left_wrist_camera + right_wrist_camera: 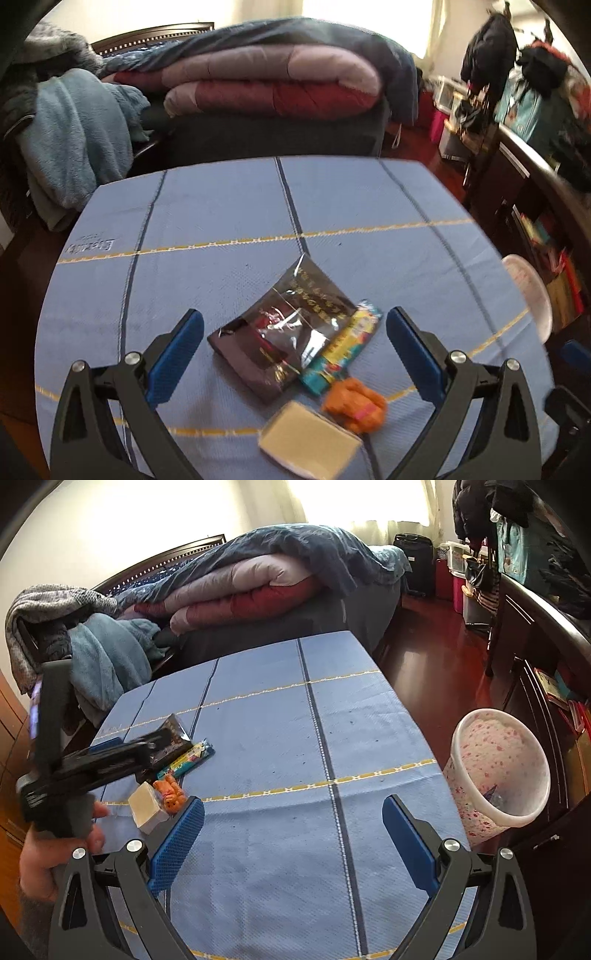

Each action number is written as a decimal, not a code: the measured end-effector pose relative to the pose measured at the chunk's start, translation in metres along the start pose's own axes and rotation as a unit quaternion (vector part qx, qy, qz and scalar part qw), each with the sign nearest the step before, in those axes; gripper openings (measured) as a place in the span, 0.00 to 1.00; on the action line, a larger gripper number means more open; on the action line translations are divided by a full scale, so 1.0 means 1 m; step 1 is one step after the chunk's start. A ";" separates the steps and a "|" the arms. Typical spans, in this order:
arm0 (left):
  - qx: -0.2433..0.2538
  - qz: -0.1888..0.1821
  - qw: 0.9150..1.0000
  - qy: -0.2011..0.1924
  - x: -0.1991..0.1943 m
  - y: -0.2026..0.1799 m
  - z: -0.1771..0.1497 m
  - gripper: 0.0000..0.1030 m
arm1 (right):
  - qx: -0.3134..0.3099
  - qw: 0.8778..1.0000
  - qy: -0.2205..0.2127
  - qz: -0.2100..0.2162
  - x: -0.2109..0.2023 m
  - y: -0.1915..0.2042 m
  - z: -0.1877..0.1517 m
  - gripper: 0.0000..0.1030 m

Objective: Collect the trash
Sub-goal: 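Return both tools to the table over the remaining trash, then grasp the dark cigarette pack with the left tool while the right tool grasps the orange toy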

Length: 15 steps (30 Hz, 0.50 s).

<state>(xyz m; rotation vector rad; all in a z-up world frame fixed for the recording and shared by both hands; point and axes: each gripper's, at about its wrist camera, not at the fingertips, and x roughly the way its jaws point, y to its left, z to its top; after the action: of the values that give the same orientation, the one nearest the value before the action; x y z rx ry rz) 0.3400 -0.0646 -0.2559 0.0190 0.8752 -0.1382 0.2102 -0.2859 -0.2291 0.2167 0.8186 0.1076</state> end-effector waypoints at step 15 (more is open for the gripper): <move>0.016 0.006 1.000 0.023 0.034 0.007 0.002 0.70 | -0.019 1.000 0.020 0.004 0.023 0.027 0.002 0.94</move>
<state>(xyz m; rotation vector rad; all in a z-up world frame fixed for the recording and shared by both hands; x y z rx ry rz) 0.3633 -0.0618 -0.2809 0.0574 0.9187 -0.1404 0.2267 -0.2563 -0.2381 0.1826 0.8539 0.1355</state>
